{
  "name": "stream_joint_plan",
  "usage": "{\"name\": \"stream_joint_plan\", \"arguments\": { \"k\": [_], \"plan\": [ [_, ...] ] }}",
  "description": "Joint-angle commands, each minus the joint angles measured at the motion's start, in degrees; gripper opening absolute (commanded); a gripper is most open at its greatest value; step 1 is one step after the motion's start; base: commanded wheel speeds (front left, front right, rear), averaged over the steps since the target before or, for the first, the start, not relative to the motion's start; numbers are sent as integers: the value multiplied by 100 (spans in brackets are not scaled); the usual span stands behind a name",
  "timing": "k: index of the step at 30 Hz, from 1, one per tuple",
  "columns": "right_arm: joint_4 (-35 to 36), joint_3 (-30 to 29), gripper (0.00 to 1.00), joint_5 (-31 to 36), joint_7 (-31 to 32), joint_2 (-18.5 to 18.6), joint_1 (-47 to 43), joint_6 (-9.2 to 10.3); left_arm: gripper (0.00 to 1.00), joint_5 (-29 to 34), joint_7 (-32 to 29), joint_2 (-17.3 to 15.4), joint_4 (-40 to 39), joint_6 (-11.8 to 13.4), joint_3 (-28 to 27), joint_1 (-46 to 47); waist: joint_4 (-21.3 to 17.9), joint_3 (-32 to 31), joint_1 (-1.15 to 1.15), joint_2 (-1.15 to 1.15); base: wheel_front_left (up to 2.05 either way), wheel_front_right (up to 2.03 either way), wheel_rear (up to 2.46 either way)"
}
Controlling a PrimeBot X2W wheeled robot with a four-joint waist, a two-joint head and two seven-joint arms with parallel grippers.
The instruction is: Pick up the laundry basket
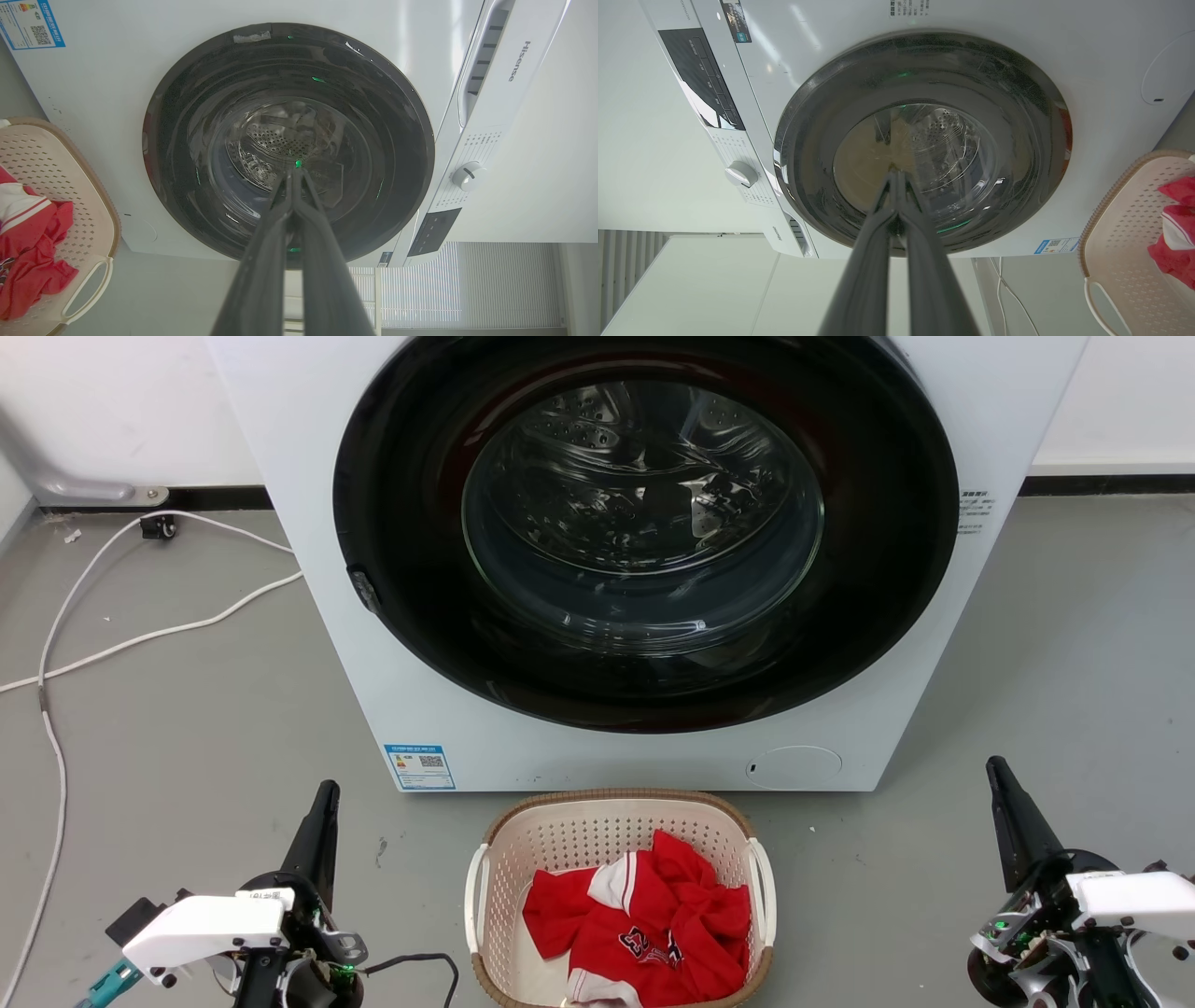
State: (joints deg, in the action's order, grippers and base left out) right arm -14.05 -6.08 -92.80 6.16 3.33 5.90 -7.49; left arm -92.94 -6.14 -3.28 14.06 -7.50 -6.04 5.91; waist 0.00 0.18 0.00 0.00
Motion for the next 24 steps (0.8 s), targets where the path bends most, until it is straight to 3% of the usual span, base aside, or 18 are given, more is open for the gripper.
{"name": "stream_joint_plan", "arguments": {
  "k": [1,6,7,24],
  "plan": [
    [-7,-10,0,12,25,-22,59,0,0,24,-16,7,9,-10,-17,57,0,0,0,0,0,0,0],
    [-7,-13,0,17,29,-24,60,0,0,30,-21,9,9,-10,-20,58,0,0,0,0,0,0,0],
    [0,-3,100,1,2,-2,1,0,100,0,-1,3,0,0,-4,0,0,0,0,0,0,0,0],
    [-58,198,100,405,-386,-19,-306,0,100,222,383,39,-32,1,165,-320,0,-7,0,0,0,0,0]
  ]
}}
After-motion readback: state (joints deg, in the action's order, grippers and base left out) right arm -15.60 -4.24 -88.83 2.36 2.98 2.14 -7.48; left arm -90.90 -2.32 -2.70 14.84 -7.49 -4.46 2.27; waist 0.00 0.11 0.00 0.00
